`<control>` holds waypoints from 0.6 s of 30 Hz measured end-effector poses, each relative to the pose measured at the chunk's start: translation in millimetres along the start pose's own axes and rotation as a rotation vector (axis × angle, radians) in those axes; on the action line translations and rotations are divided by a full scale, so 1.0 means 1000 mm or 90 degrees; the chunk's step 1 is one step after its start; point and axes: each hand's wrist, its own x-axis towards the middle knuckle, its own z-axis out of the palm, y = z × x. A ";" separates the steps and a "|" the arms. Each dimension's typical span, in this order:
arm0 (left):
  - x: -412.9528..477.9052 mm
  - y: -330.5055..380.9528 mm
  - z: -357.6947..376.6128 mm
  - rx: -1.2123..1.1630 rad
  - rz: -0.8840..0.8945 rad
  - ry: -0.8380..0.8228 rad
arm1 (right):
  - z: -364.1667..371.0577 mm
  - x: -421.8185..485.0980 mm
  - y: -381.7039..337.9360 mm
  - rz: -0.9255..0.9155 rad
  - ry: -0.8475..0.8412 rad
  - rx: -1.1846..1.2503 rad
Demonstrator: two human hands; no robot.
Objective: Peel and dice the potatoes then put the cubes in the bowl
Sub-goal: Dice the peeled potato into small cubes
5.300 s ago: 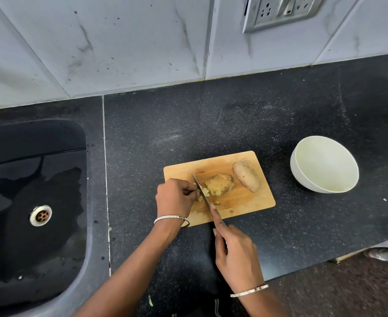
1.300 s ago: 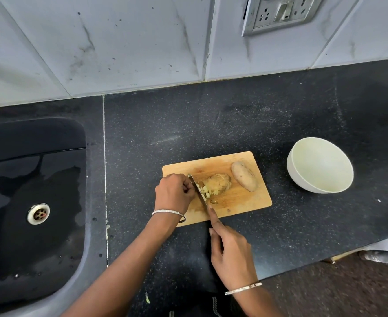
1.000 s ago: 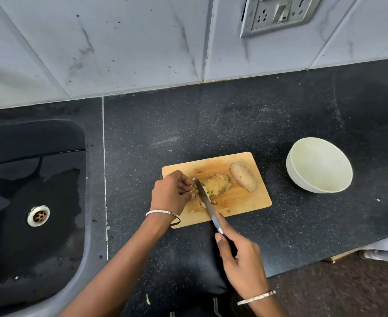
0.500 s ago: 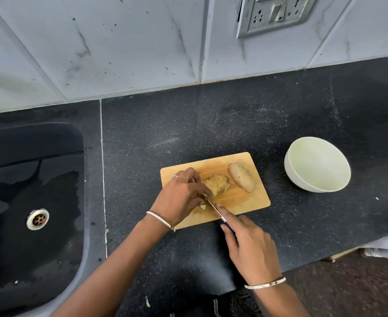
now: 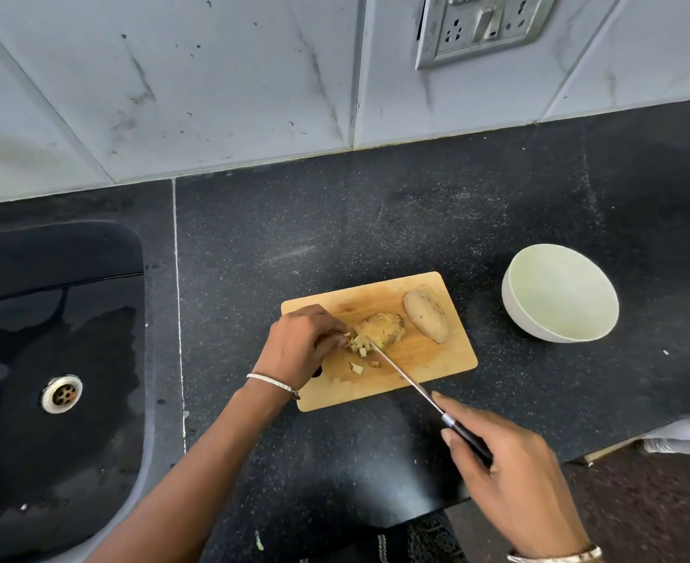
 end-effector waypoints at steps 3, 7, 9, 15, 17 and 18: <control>0.001 0.000 0.001 -0.043 -0.023 0.007 | -0.002 0.004 0.010 0.033 0.022 0.131; 0.002 0.008 0.002 -0.071 -0.048 0.019 | 0.006 0.013 0.010 0.021 0.016 0.228; 0.002 0.015 0.005 -0.048 -0.064 0.042 | 0.012 0.017 0.009 0.016 0.029 0.256; 0.005 0.031 0.020 0.031 -0.098 0.048 | 0.032 0.021 0.002 0.042 0.047 0.316; 0.007 0.032 0.023 0.039 -0.115 0.051 | 0.037 0.020 0.001 0.053 0.042 0.326; 0.008 0.033 0.024 0.034 -0.126 0.048 | 0.038 0.020 0.000 0.056 0.039 0.330</control>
